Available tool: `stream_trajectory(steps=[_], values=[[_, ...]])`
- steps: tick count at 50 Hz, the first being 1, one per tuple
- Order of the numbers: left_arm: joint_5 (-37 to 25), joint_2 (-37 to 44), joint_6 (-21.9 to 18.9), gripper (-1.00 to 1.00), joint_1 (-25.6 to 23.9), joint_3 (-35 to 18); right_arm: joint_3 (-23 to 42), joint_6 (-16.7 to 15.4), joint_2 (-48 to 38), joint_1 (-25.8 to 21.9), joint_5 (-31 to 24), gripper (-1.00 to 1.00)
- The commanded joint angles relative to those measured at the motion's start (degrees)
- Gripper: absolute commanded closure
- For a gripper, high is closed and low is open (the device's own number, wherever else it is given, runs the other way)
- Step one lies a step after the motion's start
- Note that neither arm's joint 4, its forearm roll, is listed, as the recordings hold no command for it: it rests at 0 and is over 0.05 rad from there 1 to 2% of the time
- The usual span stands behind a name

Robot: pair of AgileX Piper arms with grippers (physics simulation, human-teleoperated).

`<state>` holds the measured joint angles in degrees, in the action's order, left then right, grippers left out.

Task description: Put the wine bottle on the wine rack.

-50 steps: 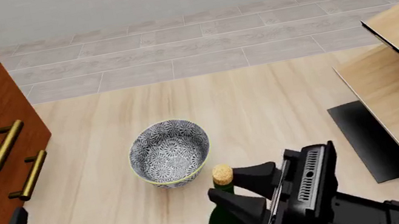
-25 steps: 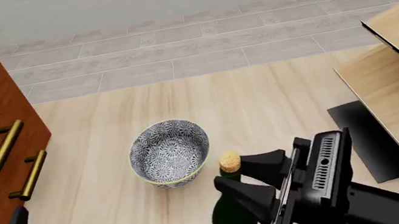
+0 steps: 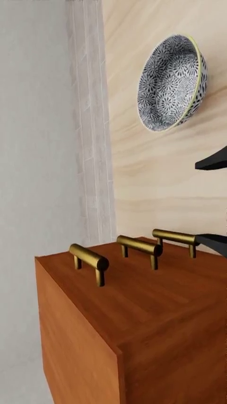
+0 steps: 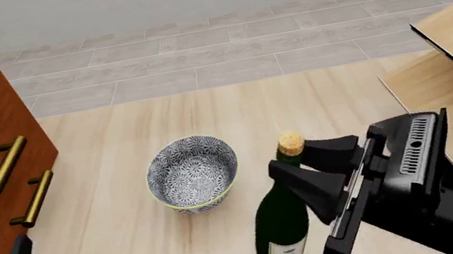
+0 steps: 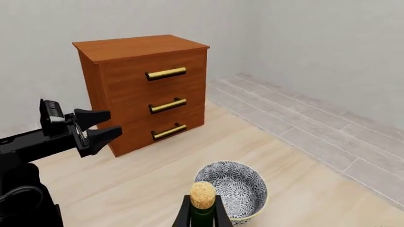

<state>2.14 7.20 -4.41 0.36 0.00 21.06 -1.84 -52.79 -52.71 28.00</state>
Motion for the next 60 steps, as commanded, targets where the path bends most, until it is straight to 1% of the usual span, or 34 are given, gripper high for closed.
stream_trajectory(steps=[1,3,5,7,8,9,11,12,13,17,18,20,22,23,24,26,29,30,32,34,35,38,39,40,41,43,50,51,52,53,56,58,59,60], values=[[-1.5,-1.3,0.2,-1.0,0.2,0.0,1.6,1.1,2.6,2.4,-2.9,1.0],[-1.5,-1.2,0.2,-1.0,0.2,0.0,1.8,0.9,2.6,2.5,-3.2,1.0],[-1.3,-1.0,0.2,-1.0,0.2,0.0,2.1,-0.2,2.4,3.9,-3.9,1.0],[-0.8,-0.5,0.2,-1.0,0.2,0.0,2.6,0.2,2.9,3.6,-4.5,1.0],[-0.6,-0.3,0.3,-1.0,0.2,0.0,2.9,-0.8,3.0,4.4,-5.1,1.0],[-0.5,-0.3,0.2,-1.0,0.2,0.0,3.1,-0.7,3.0,5.6,-5.7,1.0],[-0.8,-0.5,0.4,-1.0,0.1,0.0,3.4,-1.2,3.4,6.3,-6.4,1.0],[-0.9,-0.7,0.4,-1.0,0.1,0.0,3.6,-2.3,2.7,6.5,-6.6,1.0],[-1.2,-0.9,0.3,-1.0,0.1,0.0,3.6,-2.0,2.7,7.1,-6.8,1.0],[-2.3,-2.0,0.5,-1.0,0.2,0.0,4.3,-2.7,3.4,7.5,-8.2,1.0],[-2.6,-2.2,0.5,-1.0,0.2,0.0,4.5,-2.0,4.4,8.7,-8.8,1.0],[-2.6,-2.2,0.6,-1.0,0.2,0.0,5.0,-1.6,4.4,8.4,-9.4,1.0],[-2.5,-2.1,0.6,-1.0,0.2,0.0,5.8,-2.3,4.1,8.3,-10.0,1.0],[-2.3,-1.9,0.6,-1.0,0.2,0.0,6.3,-1.5,4.0,9.4,-10.6,1.0],[-2.0,-1.7,0.7,-1.0,0.2,0.0,6.9,-1.3,4.3,9.4,-11.3,1.0],[-1.5,-1.1,0.6,-1.0,0.1,0.0,7.7,-2.5,4.2,9.5,-12.3,1.0],[-1.1,-0.7,0.8,-1.0,0.0,0.0,8.9,-2.0,4.1,10.5,-13.4,1.0],[-0.8,-0.4,0.8,-1.0,-0.1,0.0,9.7,-0.8,4.5,12.2,-14.4,1.0],[-0.8,-0.3,0.9,-1.0,-0.2,0.0,10.2,-0.3,4.3,12.7,-15.0,1.0],[-0.8,-0.3,1.0,-1.0,-0.1,0.0,11.0,-0.8,4.6,12.7,-15.7,1.0],[-0.7,-0.2,1.0,-1.0,0.0,0.0,11.4,0.3,5.1,13.9,-16.2,1.0],[-0.6,-0.1,1.1,-1.0,-0.1,0.0,12.9,1.1,5.6,14.5,-17.5,1.0],[-0.6,0.0,1.2,-1.0,-0.2,0.0,13.2,3.2,6.4,15.1,-17.9,1.0],[-0.4,0.0,1.2,-1.0,-0.1,0.0,13.8,4.4,7.0,15.7,-18.3,1.0],[-0.4,0.1,1.3,-1.0,-0.1,0.0,14.4,4.6,7.2,16.2,-18.8,1.0],[-0.5,0.0,1.3,-1.0,-0.1,0.0,15.2,6.3,7.7,16.7,-19.6,1.0],[-0.7,-0.3,1.4,-1.0,0.0,0.0,17.9,5.8,7.1,18.5,-22.1,1.0],[-0.4,-0.1,1.4,-1.0,0.1,0.0,18.4,6.7,6.2,19.6,-23.0,1.0],[-0.2,0.1,1.4,-1.0,0.1,0.0,18.7,6.8,5.9,20.3,-23.5,1.0],[0.0,0.2,1.3,-1.0,0.1,0.0,18.8,6.2,6.4,20.1,-23.4,1.0],[0.2,0.3,1.3,-1.0,0.2,0.0,19.4,7.1,6.3,21.0,-24.2,1.0],[0.3,0.3,1.3,-1.0,0.2,0.0,19.9,6.9,6.3,21.4,-24.9,1.0],[0.5,0.4,1.1,-1.0,0.1,0.0,20.7,9.1,6.4,22.1,-25.8,1.0],[0.7,0.5,1.1,-1.0,0.0,0.0,21.3,8.5,6.5,22.1,-26.4,1.0]])
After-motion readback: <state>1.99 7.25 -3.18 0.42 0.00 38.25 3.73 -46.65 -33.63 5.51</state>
